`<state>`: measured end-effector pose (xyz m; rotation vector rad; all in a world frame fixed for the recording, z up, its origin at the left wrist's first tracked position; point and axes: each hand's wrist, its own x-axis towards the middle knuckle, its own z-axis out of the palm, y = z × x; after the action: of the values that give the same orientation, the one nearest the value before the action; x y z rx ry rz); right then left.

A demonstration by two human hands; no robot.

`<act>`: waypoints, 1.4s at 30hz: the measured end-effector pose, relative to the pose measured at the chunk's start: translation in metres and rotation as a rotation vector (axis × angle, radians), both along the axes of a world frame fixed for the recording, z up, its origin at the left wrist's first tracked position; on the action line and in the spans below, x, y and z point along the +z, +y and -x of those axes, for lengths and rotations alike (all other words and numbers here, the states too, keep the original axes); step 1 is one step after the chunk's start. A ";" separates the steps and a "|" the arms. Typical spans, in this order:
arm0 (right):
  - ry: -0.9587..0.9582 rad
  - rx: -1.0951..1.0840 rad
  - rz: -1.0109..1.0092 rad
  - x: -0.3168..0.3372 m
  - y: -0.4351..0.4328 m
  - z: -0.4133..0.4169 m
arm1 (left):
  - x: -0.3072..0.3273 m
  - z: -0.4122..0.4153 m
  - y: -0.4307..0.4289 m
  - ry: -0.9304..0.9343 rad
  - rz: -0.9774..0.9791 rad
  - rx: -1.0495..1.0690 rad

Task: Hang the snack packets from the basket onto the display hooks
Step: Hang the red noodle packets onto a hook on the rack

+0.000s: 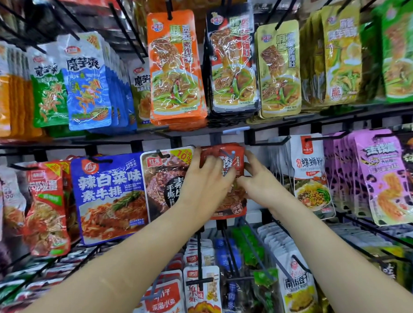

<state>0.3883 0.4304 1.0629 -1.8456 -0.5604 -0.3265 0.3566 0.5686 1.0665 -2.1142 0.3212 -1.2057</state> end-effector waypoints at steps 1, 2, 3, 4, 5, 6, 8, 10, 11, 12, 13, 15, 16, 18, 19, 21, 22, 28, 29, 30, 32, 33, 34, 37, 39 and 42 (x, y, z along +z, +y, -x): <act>-0.004 -0.009 -0.002 0.001 -0.001 0.000 | -0.001 0.002 0.001 -0.015 0.005 -0.031; 0.002 -0.013 -0.006 0.001 -0.001 -0.001 | -0.001 0.007 0.001 -0.015 0.025 -0.060; 0.005 -0.019 -0.001 0.001 -0.001 0.000 | -0.003 0.011 0.002 -0.015 0.049 -0.099; -0.004 -0.020 0.018 0.002 -0.002 0.002 | -0.005 0.015 0.004 -0.006 0.075 -0.128; -0.023 -0.025 0.060 0.002 -0.003 0.007 | -0.007 0.020 0.007 0.009 0.091 -0.164; -0.045 -0.029 0.103 0.001 -0.006 0.012 | -0.008 0.025 0.010 0.037 0.114 -0.204; -0.080 -0.047 0.143 -0.002 -0.014 0.026 | -0.012 0.039 0.015 0.132 0.189 -0.299; -0.162 -0.089 0.142 -0.007 -0.026 0.043 | -0.014 0.059 0.015 0.222 0.309 -0.410; -0.216 -0.108 0.144 -0.010 -0.032 0.054 | -0.015 0.069 0.013 0.259 0.399 -0.463; -0.266 -0.115 0.137 -0.014 -0.038 0.064 | -0.016 0.079 0.011 0.294 0.492 -0.518; -0.305 -0.115 0.130 -0.017 -0.044 0.075 | -0.019 0.090 0.008 0.325 0.579 -0.573; -0.352 -0.130 0.122 -0.025 -0.059 0.095 | -0.026 0.107 0.000 0.384 0.680 -0.665; -0.370 -0.139 0.134 -0.029 -0.066 0.104 | -0.031 0.113 -0.005 0.400 0.699 -0.699; -0.405 -0.178 0.197 -0.040 -0.082 0.120 | -0.043 0.122 -0.014 0.414 0.720 -0.758; -0.425 -0.208 0.240 -0.046 -0.090 0.126 | -0.050 0.124 -0.019 0.424 0.725 -0.783; -0.453 -0.272 0.347 -0.059 -0.106 0.139 | -0.066 0.126 -0.032 0.473 0.732 -0.837; -0.451 -0.302 0.398 -0.067 -0.115 0.146 | -0.075 0.126 -0.039 0.504 0.731 -0.862; -0.294 -0.448 0.684 -0.125 -0.178 0.197 | -0.139 0.125 -0.104 0.697 0.738 -1.025; -0.252 -0.471 0.716 -0.138 -0.189 0.207 | -0.153 0.125 -0.117 0.742 0.749 -1.037; -0.199 -0.495 0.741 -0.153 -0.202 0.217 | -0.168 0.126 -0.132 0.793 0.754 -1.051; -0.072 -0.530 0.742 -0.186 -0.226 0.238 | -0.202 0.131 -0.162 0.933 0.747 -1.070; -0.008 -0.537 0.715 -0.204 -0.238 0.251 | -0.220 0.134 -0.176 1.010 0.737 -1.068; 0.055 -0.553 0.686 -0.221 -0.250 0.265 | -0.238 0.139 -0.191 1.080 0.722 -1.061; 0.273 -0.623 0.629 -0.273 -0.285 0.309 | -0.289 0.159 -0.235 1.253 0.669 -1.000; 0.445 -0.663 0.612 -0.307 -0.305 0.339 | -0.324 0.176 -0.262 1.361 0.624 -0.952; 0.627 -0.713 0.546 -0.361 -0.333 0.382 | -0.379 0.204 -0.295 1.596 0.578 -0.813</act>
<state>0.0059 0.0975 0.7014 -2.4846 0.5129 -0.0337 0.1527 0.2736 0.6878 -3.1421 1.7750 0.5088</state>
